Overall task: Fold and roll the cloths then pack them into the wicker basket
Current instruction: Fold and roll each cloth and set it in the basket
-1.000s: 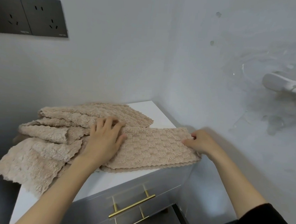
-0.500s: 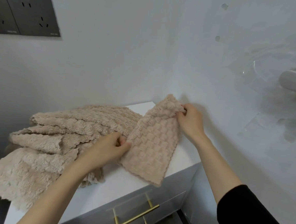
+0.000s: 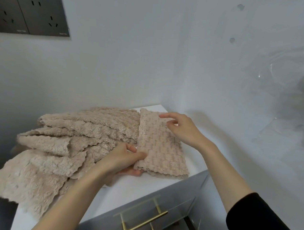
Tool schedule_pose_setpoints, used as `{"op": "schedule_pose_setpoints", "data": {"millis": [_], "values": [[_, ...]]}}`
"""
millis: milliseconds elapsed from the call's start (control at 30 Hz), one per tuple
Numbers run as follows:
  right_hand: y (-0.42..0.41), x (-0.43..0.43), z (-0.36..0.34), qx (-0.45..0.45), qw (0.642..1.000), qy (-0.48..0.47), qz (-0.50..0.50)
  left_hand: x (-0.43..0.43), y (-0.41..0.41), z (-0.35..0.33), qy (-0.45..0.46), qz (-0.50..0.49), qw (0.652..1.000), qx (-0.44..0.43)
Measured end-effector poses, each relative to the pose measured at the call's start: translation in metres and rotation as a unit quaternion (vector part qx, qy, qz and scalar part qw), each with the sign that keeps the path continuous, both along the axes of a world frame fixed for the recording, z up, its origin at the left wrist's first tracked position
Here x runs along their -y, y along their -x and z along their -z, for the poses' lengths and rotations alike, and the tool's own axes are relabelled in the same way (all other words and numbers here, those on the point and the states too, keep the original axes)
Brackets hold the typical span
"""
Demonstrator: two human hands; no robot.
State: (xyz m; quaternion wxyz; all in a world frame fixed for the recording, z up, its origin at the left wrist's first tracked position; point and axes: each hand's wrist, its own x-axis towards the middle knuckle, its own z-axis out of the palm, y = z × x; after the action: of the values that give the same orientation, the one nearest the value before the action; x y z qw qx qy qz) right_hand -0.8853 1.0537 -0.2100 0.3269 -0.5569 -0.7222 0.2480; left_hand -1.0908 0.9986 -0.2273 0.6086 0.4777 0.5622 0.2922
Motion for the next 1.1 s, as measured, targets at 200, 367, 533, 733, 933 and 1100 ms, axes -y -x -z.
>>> {"op": "schedule_pose_setpoints", "data": {"millis": [200,367,533,733,933,1100], "values": [[-0.010,0.041,-0.012,0.081,0.995,0.038,-0.036,0.005,-0.001,0.013,-0.154,0.017,0.967,-0.204],[-0.008,0.079,-0.007,0.166,0.978,0.072,-0.105,0.015,0.002,0.020,-0.395,0.034,0.828,-0.398],[-0.013,0.104,0.012,0.272,0.955,0.033,-0.116,0.019,0.016,0.018,-0.507,0.163,0.760,-0.373],[-0.017,0.115,0.033,0.343,0.930,-0.095,-0.096,0.022,0.027,0.027,-0.478,0.224,0.735,-0.426],[-0.018,0.101,0.039,0.319,0.937,-0.128,-0.066,0.021,0.029,0.030,-0.486,0.209,0.727,-0.437],[-0.020,0.094,0.039,0.154,0.986,-0.055,0.023,0.019,0.025,0.030,-0.480,0.195,0.726,-0.452]]}}
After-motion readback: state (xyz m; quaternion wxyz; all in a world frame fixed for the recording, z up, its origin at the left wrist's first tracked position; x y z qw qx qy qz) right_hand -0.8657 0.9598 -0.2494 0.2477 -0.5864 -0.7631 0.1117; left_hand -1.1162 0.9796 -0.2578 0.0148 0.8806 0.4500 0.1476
